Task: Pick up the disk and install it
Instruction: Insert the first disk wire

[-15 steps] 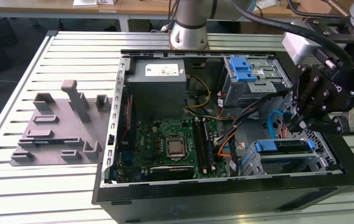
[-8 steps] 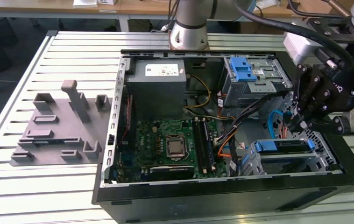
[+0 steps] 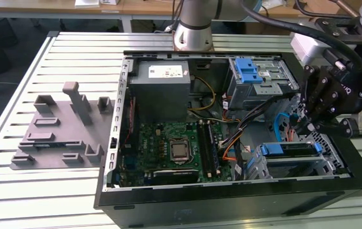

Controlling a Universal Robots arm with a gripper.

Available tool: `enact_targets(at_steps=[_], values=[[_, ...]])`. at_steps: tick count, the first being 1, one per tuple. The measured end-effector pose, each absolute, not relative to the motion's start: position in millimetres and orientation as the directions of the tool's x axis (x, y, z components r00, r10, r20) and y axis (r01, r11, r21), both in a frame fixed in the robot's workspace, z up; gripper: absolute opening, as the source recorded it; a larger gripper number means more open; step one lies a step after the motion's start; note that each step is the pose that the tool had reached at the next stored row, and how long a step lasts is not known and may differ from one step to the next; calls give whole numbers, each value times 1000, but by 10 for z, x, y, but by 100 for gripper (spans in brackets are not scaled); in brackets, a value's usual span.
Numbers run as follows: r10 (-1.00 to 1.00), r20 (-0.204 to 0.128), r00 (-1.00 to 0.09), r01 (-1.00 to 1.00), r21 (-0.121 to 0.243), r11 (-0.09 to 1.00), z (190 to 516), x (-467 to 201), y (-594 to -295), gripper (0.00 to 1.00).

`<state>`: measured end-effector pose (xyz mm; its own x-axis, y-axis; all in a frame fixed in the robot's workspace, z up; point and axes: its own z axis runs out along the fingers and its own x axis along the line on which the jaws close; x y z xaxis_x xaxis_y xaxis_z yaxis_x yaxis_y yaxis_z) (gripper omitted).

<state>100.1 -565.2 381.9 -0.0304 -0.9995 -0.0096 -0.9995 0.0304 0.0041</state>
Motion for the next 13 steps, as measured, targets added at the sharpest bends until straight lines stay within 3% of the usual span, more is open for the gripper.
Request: enact_targets(at_steps=[13], values=[[-999, -9, -31, -1000, 4, 31, 3801, 1153, -5585, 11]])
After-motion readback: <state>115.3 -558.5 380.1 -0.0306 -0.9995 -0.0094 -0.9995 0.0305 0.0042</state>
